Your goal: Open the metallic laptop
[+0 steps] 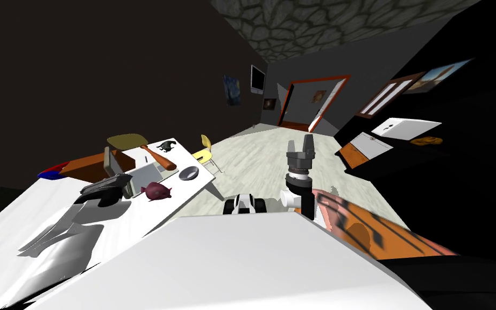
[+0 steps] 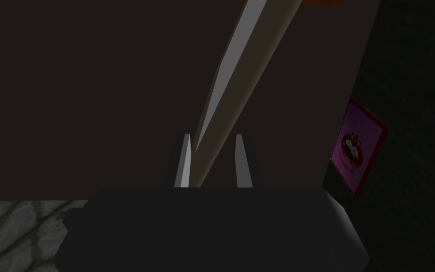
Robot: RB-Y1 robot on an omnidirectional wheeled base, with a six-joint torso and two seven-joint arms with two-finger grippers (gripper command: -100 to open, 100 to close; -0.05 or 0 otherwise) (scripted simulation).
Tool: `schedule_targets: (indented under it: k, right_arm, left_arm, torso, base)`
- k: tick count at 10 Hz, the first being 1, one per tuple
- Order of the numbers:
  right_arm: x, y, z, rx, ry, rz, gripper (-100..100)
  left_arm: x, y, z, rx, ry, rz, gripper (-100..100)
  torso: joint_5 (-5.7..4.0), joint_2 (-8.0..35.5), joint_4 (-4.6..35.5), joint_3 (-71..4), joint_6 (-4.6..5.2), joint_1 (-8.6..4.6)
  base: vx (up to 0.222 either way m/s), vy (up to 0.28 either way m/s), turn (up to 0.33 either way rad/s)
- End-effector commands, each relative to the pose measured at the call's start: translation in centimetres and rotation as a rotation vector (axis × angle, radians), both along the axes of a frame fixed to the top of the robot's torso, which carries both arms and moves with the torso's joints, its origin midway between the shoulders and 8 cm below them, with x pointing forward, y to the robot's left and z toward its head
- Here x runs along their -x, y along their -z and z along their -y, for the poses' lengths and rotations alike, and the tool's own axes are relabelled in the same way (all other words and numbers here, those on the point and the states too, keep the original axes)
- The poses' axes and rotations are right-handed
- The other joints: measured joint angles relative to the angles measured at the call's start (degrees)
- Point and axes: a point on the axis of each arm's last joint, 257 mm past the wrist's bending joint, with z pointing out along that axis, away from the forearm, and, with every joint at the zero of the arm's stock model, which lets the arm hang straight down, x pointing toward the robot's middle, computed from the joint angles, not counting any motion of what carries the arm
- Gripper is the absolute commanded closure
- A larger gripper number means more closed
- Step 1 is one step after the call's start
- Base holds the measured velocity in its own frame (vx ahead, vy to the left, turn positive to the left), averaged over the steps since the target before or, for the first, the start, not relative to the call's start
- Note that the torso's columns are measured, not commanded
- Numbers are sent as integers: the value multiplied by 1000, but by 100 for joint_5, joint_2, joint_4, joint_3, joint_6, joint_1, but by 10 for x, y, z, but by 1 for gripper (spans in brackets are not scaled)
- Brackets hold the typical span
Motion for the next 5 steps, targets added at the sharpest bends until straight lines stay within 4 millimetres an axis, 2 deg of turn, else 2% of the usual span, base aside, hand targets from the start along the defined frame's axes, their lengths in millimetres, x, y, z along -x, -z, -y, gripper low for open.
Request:
schedule_targets:
  k: [1, 3, 4, 5]
  right_arm:
    - [0, 0, 0, 0, 0, 0, 0]
    - [0, 0, 0, 0, 0, 0, 0]
    - [0, 0, 0, 0, 0, 0, 0]
    - [0, 0, 0, 0, 0, 0, 0]
  left_arm:
    - [-3, 10, 3, -33, -18, -55, 100]
    - [-8, 20, 8, -72, -40, -119, 100]
    - [-6, 13, 5, -67, -34, -95, 100]
    - [-21, 33, 11, -36, -50, -125, 100]
  torso:
    - [8, 1, -2, 2, 9, -1]
    - [3, 7, 1, 5, -8, 1]
    - [7, 7, 1, 6, 4, -2]
    - [-8, 11, 6, 5, -17, -8]
  base:
    - [-28, 5, -63]
    - [-29, 1, -93]
    - [-21, -4, -37]
    - [-26, 6, 90]
